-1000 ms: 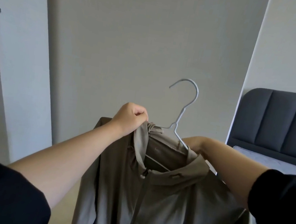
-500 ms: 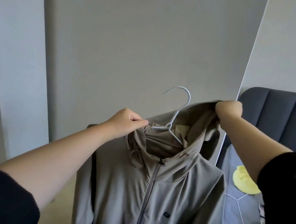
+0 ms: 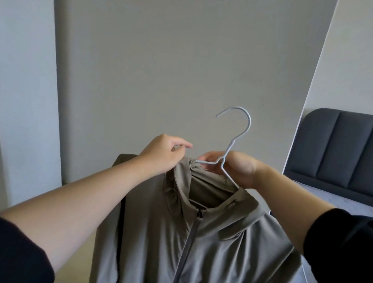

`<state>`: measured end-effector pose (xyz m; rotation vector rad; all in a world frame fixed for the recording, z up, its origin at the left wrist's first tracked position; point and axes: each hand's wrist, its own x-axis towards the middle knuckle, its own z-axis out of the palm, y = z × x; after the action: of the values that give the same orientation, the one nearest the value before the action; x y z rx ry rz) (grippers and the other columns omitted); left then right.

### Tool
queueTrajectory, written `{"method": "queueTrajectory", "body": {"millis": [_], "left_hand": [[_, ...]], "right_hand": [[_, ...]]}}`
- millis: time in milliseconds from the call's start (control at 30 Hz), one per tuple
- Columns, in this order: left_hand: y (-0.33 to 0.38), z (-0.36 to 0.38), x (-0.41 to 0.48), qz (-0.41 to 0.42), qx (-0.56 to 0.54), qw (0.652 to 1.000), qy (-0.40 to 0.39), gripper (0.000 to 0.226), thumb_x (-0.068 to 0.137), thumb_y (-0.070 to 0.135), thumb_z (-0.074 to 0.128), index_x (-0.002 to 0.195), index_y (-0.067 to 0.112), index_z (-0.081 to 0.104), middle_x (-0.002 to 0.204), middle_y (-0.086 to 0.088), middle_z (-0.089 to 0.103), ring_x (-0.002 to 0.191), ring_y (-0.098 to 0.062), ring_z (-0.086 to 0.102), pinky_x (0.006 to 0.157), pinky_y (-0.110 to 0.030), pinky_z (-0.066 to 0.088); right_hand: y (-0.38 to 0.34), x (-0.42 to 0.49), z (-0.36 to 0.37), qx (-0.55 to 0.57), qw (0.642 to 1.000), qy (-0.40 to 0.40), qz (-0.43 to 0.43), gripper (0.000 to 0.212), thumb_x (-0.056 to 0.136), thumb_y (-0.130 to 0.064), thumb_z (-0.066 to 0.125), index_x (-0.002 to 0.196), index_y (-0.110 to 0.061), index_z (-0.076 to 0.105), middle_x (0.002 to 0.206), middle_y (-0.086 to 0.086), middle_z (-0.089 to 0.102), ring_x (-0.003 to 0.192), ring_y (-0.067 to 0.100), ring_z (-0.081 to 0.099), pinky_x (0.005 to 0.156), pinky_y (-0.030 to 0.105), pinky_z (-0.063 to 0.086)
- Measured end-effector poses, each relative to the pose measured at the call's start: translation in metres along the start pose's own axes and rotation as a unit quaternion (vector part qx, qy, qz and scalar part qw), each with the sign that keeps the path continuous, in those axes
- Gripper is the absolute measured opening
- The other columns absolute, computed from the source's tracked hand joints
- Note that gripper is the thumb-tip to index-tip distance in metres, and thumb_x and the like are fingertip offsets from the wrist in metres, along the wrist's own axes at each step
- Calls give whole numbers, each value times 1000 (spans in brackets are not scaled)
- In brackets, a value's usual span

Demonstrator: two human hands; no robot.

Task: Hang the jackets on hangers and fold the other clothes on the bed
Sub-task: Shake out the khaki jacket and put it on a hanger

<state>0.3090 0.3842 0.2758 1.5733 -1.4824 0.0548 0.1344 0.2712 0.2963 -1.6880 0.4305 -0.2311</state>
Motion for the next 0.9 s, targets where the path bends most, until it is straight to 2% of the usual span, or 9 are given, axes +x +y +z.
{"method": "queueTrajectory", "body": {"millis": [200, 300, 433, 533, 633, 667, 700, 767, 900], "left_hand": [[-6, -3, -3, -25, 0, 999, 29, 30, 95, 12, 44, 97, 24, 71, 34, 14, 39, 35, -6, 34, 41, -14, 24], [-14, -8, -1, -51, 20, 996, 65, 27, 94, 15, 47, 93, 21, 73, 41, 19, 50, 45, 3, 48, 48, -8, 32], [-22, -15, 6, -81, 35, 990, 114, 27, 92, 16, 48, 87, 20, 74, 66, 13, 61, 67, -6, 56, 59, -17, 37], [-33, -18, 9, -110, 51, 981, 150, 22, 90, 22, 49, 75, 25, 64, 65, 0, 55, 68, -18, 50, 63, -27, 36], [-45, -26, 14, -146, 72, 967, 195, 32, 91, 28, 53, 77, 5, 70, 70, -18, 56, 70, -26, 53, 67, -37, 47], [-49, -29, 16, -153, 77, 964, 202, 39, 91, 31, 54, 79, -5, 62, 70, -19, 54, 69, -26, 52, 67, -36, 46], [-53, -32, 18, -152, 79, 965, 199, 38, 91, 34, 55, 70, 4, 44, 68, -16, 49, 66, -24, 47, 63, -35, 42], [-63, -37, 24, -148, 67, 971, 176, 30, 89, 42, 59, 70, 19, 54, 66, -10, 44, 65, -17, 40, 58, -31, 30], [-102, -46, 50, -141, -1, 988, 68, 32, 86, 40, 66, 81, 9, 70, 74, -2, 56, 72, -11, 48, 65, -24, 35]], "right_hand": [[15, -4, -2, -163, 960, -96, 208, 25, 96, -8, 42, 98, 0, 66, 90, 9, 74, 81, 16, 70, 79, 28, 57], [4, 5, -7, -105, 987, 108, 62, 25, 99, -17, 44, 96, -7, 66, 94, 6, 69, 83, 16, 62, 71, 26, 47], [-2, 12, -9, -234, 933, 275, -3, 39, 101, -32, 38, 84, -13, 68, 82, 1, 63, 80, 18, 56, 67, 27, 40], [5, 19, -6, -378, 868, 321, -6, 50, 99, -42, 38, 72, -9, 62, 74, 5, 58, 71, 22, 53, 63, 27, 37], [11, 30, -1, -431, 851, 298, -31, 50, 97, -46, 44, 59, -14, 43, 61, 2, 47, 59, 17, 45, 53, 29, 31], [12, 35, 0, -443, 847, 290, -46, 45, 96, -43, 49, 60, -16, 42, 62, 0, 47, 62, 19, 45, 54, 30, 30], [12, 40, 0, -450, 842, 291, -63, 40, 94, -37, 54, 62, -17, 44, 64, 0, 47, 67, 22, 46, 57, 31, 29], [12, 56, -1, -443, 833, 319, -91, 32, 92, -27, 60, 64, -16, 47, 69, 3, 50, 76, 26, 48, 63, 28, 30], [23, 113, -9, -403, 823, 386, -105, 33, 90, -21, 61, 62, -14, 44, 74, 9, 53, 81, 32, 53, 63, 30, 31]]}}
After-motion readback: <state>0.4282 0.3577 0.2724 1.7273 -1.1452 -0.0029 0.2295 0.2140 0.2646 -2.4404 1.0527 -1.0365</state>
